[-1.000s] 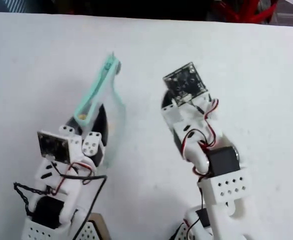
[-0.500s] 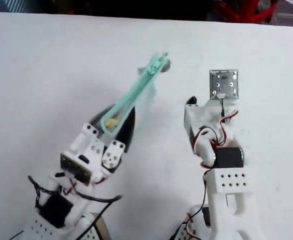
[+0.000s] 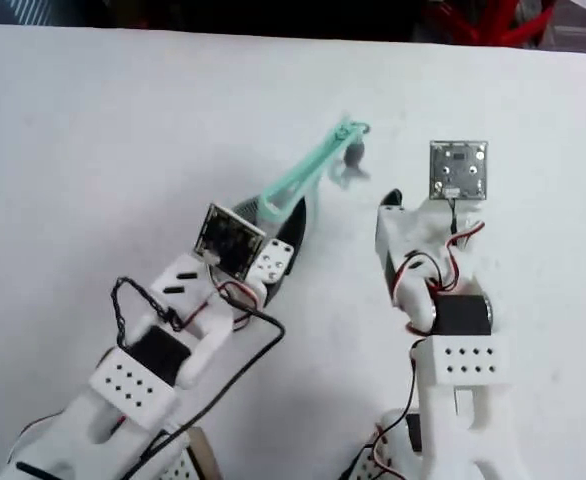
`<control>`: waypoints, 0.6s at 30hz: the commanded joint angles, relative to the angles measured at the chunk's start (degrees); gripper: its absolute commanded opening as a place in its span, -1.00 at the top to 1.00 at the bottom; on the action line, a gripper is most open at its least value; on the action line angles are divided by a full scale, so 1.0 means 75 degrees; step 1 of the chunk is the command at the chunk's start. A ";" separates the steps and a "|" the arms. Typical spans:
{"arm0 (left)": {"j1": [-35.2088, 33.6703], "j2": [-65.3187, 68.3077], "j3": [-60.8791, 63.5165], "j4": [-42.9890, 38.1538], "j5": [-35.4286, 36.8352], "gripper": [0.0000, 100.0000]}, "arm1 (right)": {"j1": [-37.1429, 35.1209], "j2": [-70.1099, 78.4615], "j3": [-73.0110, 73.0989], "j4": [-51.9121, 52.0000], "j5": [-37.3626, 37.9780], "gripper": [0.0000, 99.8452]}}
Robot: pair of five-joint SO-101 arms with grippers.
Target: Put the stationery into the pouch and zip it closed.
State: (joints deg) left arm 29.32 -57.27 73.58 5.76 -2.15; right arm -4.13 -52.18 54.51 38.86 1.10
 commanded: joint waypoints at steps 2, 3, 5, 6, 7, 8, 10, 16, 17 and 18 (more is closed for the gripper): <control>0.0123 0.0064 0.0316 -0.0258 0.0105 0.94 | -0.0029 -0.0135 -0.0035 -0.0147 0.0012 0.57; 0.0123 0.0064 0.0363 -0.0258 0.0105 0.94 | -0.0088 -0.0135 -0.0047 -0.0147 0.0012 0.57; 0.0123 0.0064 0.0375 -0.0258 0.0105 0.94 | -0.0217 -0.0135 -0.0047 -0.0311 0.0012 0.57; 0.0123 0.0064 0.0375 -0.0258 0.0105 0.94 | -0.0311 -0.0135 -0.0035 -0.0404 0.0012 0.57; 0.0123 0.0064 0.0387 -0.0258 0.0105 0.94 | -0.0393 -0.0135 -0.0023 -0.0440 0.0023 0.57; 0.0135 0.0064 0.0399 -0.0258 0.0105 0.94 | -0.0463 -0.0135 -0.0023 -0.0451 0.0035 0.57; 0.0135 0.0064 0.0410 -0.0234 0.0105 0.95 | -0.0615 -0.0135 -0.0012 -0.0416 0.0340 0.54; 0.0381 0.0064 0.0363 0.0129 0.0105 0.95 | -0.0944 -0.0111 0.0551 -0.1190 0.0610 0.31; 0.0463 0.0064 0.0363 0.0164 0.0105 0.95 | -0.1002 -0.0088 0.0692 -0.1459 0.0621 0.31; 0.0522 0.0064 0.0363 0.0199 0.0105 0.95 | -0.1073 -0.0064 0.0797 -0.1659 0.0645 0.31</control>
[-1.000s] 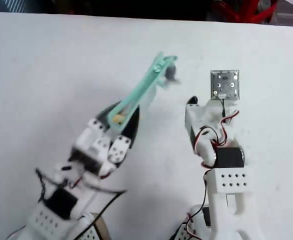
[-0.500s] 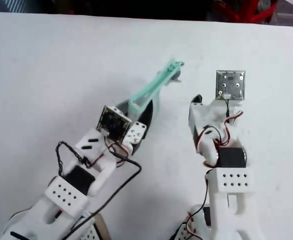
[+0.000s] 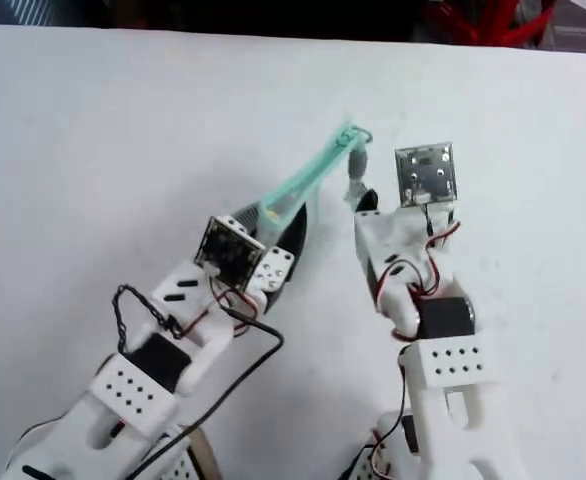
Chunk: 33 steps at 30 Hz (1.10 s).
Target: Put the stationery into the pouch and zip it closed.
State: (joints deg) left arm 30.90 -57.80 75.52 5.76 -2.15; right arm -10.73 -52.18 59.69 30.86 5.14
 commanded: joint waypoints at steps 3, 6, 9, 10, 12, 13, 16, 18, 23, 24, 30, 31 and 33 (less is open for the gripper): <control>0.0287 0.0135 0.0105 0.0223 0.0105 0.95 | -0.0322 -0.0147 0.0176 -0.0533 0.0539 0.31; 0.0170 0.0135 0.0070 0.0176 0.0105 0.95 | -0.0299 -0.0615 -0.0539 0.0791 0.0281 0.40; 0.0111 0.0135 -0.0023 0.0188 0.0105 0.95 | -0.0252 -0.1471 -0.2075 0.2690 0.0129 0.58; 0.0100 0.0135 -0.0023 0.0188 0.0105 0.95 | -0.0205 -0.1694 -0.2731 0.3358 0.0105 0.62; 0.0111 0.0135 0.0000 0.0188 0.0105 0.95 | -0.0240 -0.1776 -0.3985 0.4542 0.0059 0.58; 0.0123 0.0135 0.0012 0.0199 0.0105 0.95 | -0.0369 -0.1659 -0.4536 0.5023 0.0059 0.54; 0.0100 0.0135 0.0012 0.0211 0.0105 0.95 | -0.0791 -0.0850 -0.5521 0.5820 0.0059 0.40; 0.0088 0.0135 0.0012 0.0188 0.0094 0.95 | -0.1213 -0.0076 -0.5919 0.6042 0.0047 0.38; 0.0111 0.0135 0.0012 0.0188 -0.0363 0.95 | -0.1905 0.1600 -0.7396 0.6511 -0.1078 0.38; 0.0123 0.0135 0.0012 0.0188 -0.0457 0.95 | -0.1905 0.1905 -0.7877 0.6675 -0.1278 0.38; 0.0100 0.0135 0.0012 0.0188 -0.0516 0.95 | -0.1916 0.3921 -1.0819 0.8293 -0.2579 0.37; 0.0100 0.0135 0.0012 0.0188 -0.0516 0.95 | -0.1916 0.4308 -1.1241 0.8574 -0.2696 0.37; 0.0100 0.0135 0.0012 0.0188 -0.0527 0.95 | -0.1916 0.5128 -1.1909 0.8973 -0.2837 0.37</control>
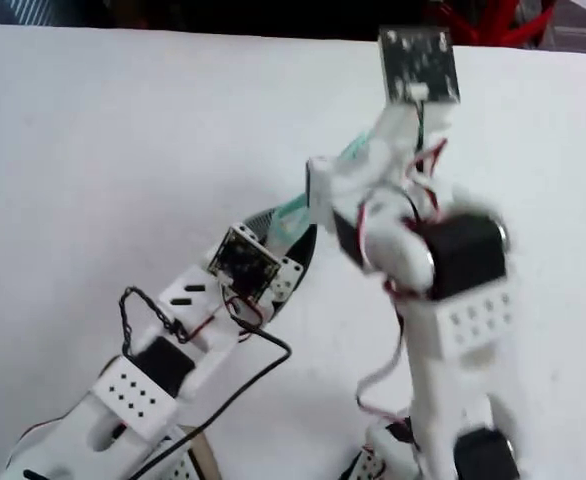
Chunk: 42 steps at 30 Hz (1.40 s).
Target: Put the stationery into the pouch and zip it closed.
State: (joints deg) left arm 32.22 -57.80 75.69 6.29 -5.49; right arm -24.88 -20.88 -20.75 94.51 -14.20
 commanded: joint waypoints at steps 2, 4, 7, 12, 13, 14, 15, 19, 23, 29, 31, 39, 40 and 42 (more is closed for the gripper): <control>-0.0088 0.0135 -0.0012 0.0117 -0.0094 0.95 | -0.0029 0.1659 -0.1524 0.0533 -0.0422 0.37; -0.0076 0.0135 -0.0012 0.0117 -0.0094 0.95 | -0.0029 0.2174 -0.1723 0.0533 -0.0527 0.37; -0.0053 0.0135 0.0000 0.0105 -0.0094 0.95 | -0.0135 0.2421 -0.1782 0.0545 -0.0563 0.37; -0.0100 0.0135 -0.0012 0.0105 -0.0094 0.95 | -0.0193 0.2022 -0.1582 0.0568 -0.0504 0.37; -0.0100 0.0135 -0.0012 0.0105 -0.0094 0.95 | -0.0240 0.1893 -0.1418 0.0568 -0.0504 0.37; -0.0088 0.0135 -0.0012 0.0105 -0.0094 0.95 | -0.0264 0.1799 -0.1219 0.0557 -0.0492 0.37; -0.0088 0.0135 -0.0012 0.0105 -0.0094 0.95 | -0.0346 0.1705 -0.0996 0.0545 -0.0492 0.38; -0.0053 0.0147 0.0035 0.0105 -0.0105 0.95 | -0.0334 0.1623 -0.0610 0.0533 -0.0492 0.42; -0.0100 0.0135 0.0023 0.0094 -0.0105 0.95 | -0.0287 0.1623 -0.0621 0.0533 -0.0481 0.92; -0.0100 0.0123 0.0035 0.0141 -0.0082 0.84 | -0.0064 0.1635 -0.0762 0.0533 0.0563 0.96; -0.0100 0.0006 0.0082 0.0270 0.0012 0.64 | 0.0264 0.1694 -0.1114 0.0522 0.0891 0.97; -0.0100 -0.2667 -0.0961 0.4044 0.0949 0.55 | 0.1014 0.1694 -0.2122 0.0522 0.3739 0.96; -0.0100 -0.3147 -0.1078 0.4536 0.0949 0.53 | 0.0955 0.1694 -0.2145 0.0522 0.4067 0.96; -0.0100 -0.4097 -0.1160 0.5169 0.0879 0.52 | 0.0920 0.1647 -0.2180 0.0416 0.4794 0.96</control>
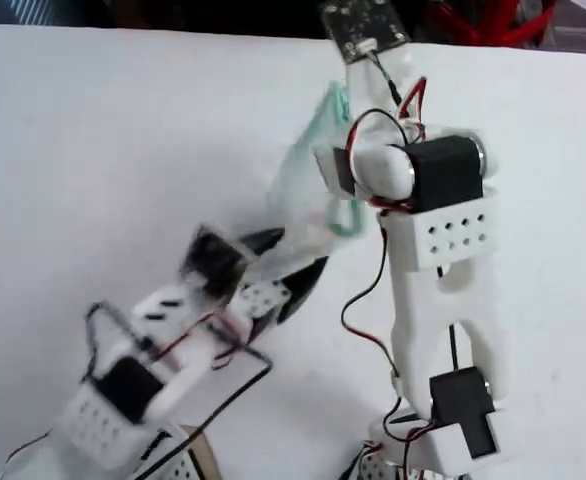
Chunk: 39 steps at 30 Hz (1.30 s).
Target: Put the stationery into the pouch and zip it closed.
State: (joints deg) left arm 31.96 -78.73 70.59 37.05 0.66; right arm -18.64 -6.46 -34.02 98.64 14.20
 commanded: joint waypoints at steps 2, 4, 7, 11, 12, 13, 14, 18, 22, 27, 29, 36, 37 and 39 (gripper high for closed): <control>-0.0064 -0.2116 -0.0422 0.1325 -0.0176 0.52 | 0.0053 -0.0311 -0.0422 -0.0334 0.2016 0.96; -0.0064 -0.2632 -0.0176 0.1325 -0.0680 0.52 | 0.0041 -0.0311 -0.0422 -0.0381 0.3106 0.96; -0.0064 -0.2807 0.0141 0.1125 -0.0821 0.52 | -0.0123 -0.0299 -0.0399 -0.0299 0.4454 0.96; -0.0275 -0.2432 0.0211 0.0774 -0.0844 0.52 | -0.0240 -0.0486 -0.0469 -0.0018 0.5908 0.96; -0.0393 -0.2280 0.0199 0.0656 -0.0832 0.52 | -0.0311 -0.0615 -0.0469 -0.0018 0.6084 0.96; -0.0533 -0.2116 0.0199 0.0492 -0.0821 0.52 | -0.0358 -0.0744 -0.0445 -0.0006 0.6212 0.96; -0.0686 -0.1952 0.0199 0.0316 -0.0821 0.52 | -0.0381 -0.0873 -0.0422 0.0006 0.6341 0.96; -0.1307 -0.1155 0.0199 -0.0492 -0.0809 0.53 | -0.0498 -0.1459 0.0316 0.0029 0.7115 0.96; -0.1682 -0.0275 0.0199 -0.1336 -0.0856 0.53 | -0.0768 -0.2362 0.1747 0.0029 0.7725 0.96; -0.1705 0.0733 -0.0399 -0.1500 -0.0856 0.53 | -0.1166 -0.3944 0.3470 0.0029 0.8381 0.96; -0.1530 0.1002 -0.0750 -0.1055 -0.0856 0.52 | -0.1201 -0.4425 0.3950 0.0018 0.8568 0.96; -0.0826 0.0862 -0.0903 -0.0176 -0.1559 0.52 | -0.1201 -0.4788 0.4595 0.0006 0.9178 0.96; -0.0674 0.0756 -0.0797 -0.0176 -0.1805 0.52 | -0.1201 -0.4753 0.4548 -0.0018 0.9190 0.96; -0.0416 0.0463 -0.0539 -0.0176 -0.2122 0.55 | -0.1143 -0.4636 0.4419 -0.0018 0.9190 0.96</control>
State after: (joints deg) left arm 25.80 -72.57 66.73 35.56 -12.09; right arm -26.81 -41.01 0.70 98.81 82.15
